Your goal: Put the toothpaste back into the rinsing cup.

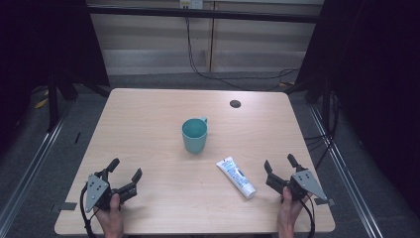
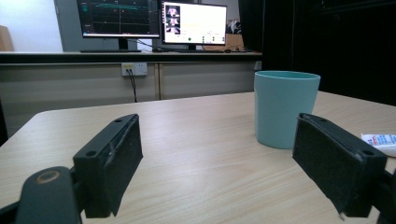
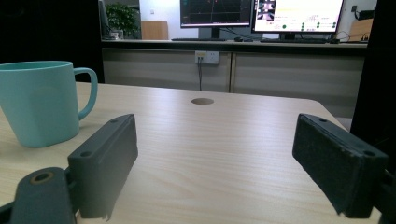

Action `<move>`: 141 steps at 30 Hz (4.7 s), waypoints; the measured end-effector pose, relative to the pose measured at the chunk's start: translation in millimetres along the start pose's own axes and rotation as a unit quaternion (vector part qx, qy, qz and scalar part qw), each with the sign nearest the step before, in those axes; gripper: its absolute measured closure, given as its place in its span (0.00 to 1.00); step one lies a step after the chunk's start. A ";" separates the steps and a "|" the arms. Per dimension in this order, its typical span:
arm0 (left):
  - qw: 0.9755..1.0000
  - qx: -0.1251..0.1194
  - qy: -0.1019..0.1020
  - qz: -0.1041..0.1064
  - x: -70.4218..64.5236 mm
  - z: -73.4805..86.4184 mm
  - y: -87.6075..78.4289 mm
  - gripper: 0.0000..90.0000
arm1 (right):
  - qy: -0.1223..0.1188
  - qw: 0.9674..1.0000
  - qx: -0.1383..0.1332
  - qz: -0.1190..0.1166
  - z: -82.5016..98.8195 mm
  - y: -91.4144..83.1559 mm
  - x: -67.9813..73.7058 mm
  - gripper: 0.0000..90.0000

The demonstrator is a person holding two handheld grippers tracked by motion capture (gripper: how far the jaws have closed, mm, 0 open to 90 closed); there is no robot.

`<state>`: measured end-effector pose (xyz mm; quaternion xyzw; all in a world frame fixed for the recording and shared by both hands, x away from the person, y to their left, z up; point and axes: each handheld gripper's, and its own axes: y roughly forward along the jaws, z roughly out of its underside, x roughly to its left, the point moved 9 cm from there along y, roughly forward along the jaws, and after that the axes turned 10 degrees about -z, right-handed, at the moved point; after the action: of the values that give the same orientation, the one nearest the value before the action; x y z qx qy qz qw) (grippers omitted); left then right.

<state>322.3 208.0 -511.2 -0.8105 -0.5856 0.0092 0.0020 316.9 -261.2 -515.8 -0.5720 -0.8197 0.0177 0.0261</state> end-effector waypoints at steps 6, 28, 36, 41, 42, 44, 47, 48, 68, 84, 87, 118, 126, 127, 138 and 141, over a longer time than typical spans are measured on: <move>1.000 0.000 0.000 0.000 0.0 -0.1 0.1 0.18 | 0.041 0.999 0.009 0.010 1.5 4.2 -5.6 0.15; 1.000 0.000 0.000 0.001 -0.3 0.1 0.0 0.18 | 0.054 0.985 0.119 -0.110 -29.1 20.3 37.0 0.47; 1.000 0.000 0.000 0.001 -0.3 0.1 0.0 0.18 | 0.047 0.982 0.129 -0.132 -41.7 25.6 50.4 0.51; 1.000 0.000 0.000 0.000 0.0 0.0 0.1 0.18 | 0.039 0.968 0.192 -0.158 -44.0 32.0 63.9 0.53; 1.000 0.000 0.000 0.000 0.0 0.0 0.1 0.18 | 0.039 0.968 0.192 -0.158 -44.0 32.0 63.9 0.53; 1.000 0.000 -0.001 0.000 -0.1 0.0 0.1 0.18 | 0.047 0.959 0.216 -0.174 -41.8 34.6 68.3 0.53; 1.000 0.000 -0.001 0.000 -0.1 -0.1 0.1 0.18 | 0.053 0.951 0.240 -0.189 -39.4 38.5 72.4 0.52; 1.000 0.000 -0.002 0.000 -0.1 -0.1 0.2 0.18 | 0.055 0.948 0.247 -0.192 -38.8 39.8 73.5 0.51; 1.000 0.000 -0.002 0.000 -0.2 0.0 0.1 0.18 | 0.057 0.871 0.442 -0.208 -13.8 55.5 88.1 0.46; 1.000 0.000 0.000 0.000 0.0 0.0 0.1 0.18 | 0.067 0.824 0.523 -0.207 3.8 65.8 95.1 0.46; 1.000 0.000 0.000 0.000 -0.1 0.0 0.1 0.18 | 0.072 0.809 0.545 -0.207 9.3 67.0 95.8 0.45; 1.000 0.000 0.000 0.001 0.0 0.0 0.0 0.18 | 0.020 0.749 0.639 -0.174 38.6 77.6 107.1 0.46; 1.000 0.000 0.000 0.001 -0.1 0.0 0.0 0.18 | 0.002 0.751 0.640 -0.164 40.2 76.9 109.6 0.47; 1.000 0.000 0.001 0.002 -0.1 0.1 -0.1 0.18 | 0.001 0.750 0.641 -0.164 40.2 77.0 109.5 0.48; 1.000 0.000 0.000 0.001 -0.1 0.0 0.0 0.18 | 0.024 0.752 0.638 -0.165 36.4 75.8 107.5 0.65; 1.000 0.000 0.000 0.001 -0.1 0.0 0.0 0.18 | 0.039 0.754 0.632 -0.173 33.1 75.0 105.3 0.73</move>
<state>322.3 208.0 -511.2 -0.8113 -0.5846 0.0093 0.0022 348.8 -136.5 -550.9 -0.2736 -0.7048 0.5047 0.4168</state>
